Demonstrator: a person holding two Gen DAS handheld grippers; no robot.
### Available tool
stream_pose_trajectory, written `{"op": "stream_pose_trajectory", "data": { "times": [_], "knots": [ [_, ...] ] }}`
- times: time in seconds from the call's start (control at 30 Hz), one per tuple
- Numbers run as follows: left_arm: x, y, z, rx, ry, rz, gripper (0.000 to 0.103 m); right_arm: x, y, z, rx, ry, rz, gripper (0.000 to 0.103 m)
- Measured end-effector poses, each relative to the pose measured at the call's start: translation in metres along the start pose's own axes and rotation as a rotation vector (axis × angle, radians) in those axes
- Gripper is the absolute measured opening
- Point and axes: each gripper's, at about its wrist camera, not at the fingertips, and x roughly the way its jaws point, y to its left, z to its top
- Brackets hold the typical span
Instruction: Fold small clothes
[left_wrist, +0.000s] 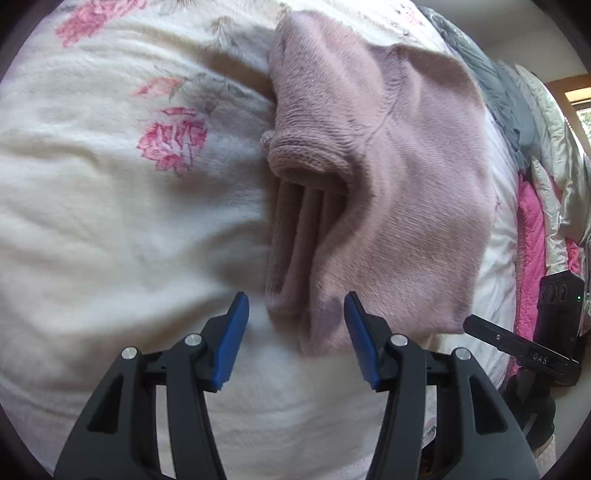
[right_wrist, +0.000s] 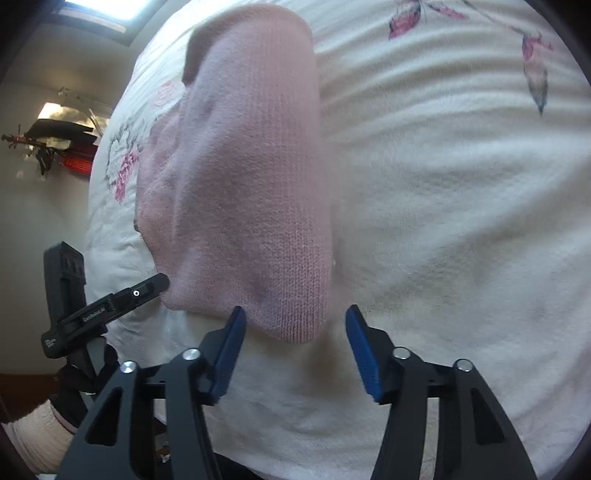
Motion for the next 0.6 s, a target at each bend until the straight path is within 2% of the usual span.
{"op": "stream_pose_trajectory", "data": {
  "times": [0.03, 0.1, 0.13, 0.17, 0.23, 0.47, 0.5, 0.57, 0.6],
  "knots": [
    [-0.007, -0.003, -0.003, 0.002, -0.012, 0.004, 0.053, -0.007, 0.006, -0.003, -0.018, -0.013, -0.036, 0.071],
    [-0.021, -0.011, -0.01, 0.007, -0.031, 0.017, 0.054, -0.018, 0.019, -0.007, -0.053, -0.042, -0.087, 0.075],
    [-0.027, -0.014, -0.013, 0.008, -0.039, 0.029, 0.055, -0.023, 0.026, -0.008, -0.063, -0.051, -0.118, 0.083],
    [-0.033, -0.018, -0.016, 0.007, -0.047, 0.035, 0.055, -0.027, 0.032, -0.009, -0.067, -0.062, -0.158, 0.086],
    [-0.047, -0.026, -0.022, 0.004, -0.07, 0.052, 0.059, -0.036, 0.045, -0.012, -0.086, -0.095, -0.208, 0.086],
    [-0.09, -0.056, -0.042, 0.062, -0.142, 0.178, 0.07, -0.062, 0.076, -0.025, -0.144, -0.157, -0.261, 0.091],
    [-0.096, -0.058, -0.044, 0.067, -0.151, 0.19, 0.071, -0.067, 0.081, -0.028, -0.148, -0.166, -0.299, 0.097],
    [-0.106, -0.06, -0.049, 0.076, -0.168, 0.213, 0.073, -0.074, 0.092, -0.034, -0.166, -0.194, -0.367, 0.099],
    [-0.111, -0.062, -0.051, 0.08, -0.173, 0.227, 0.075, -0.078, 0.096, -0.036, -0.175, -0.202, -0.374, 0.099]
  ]
}}
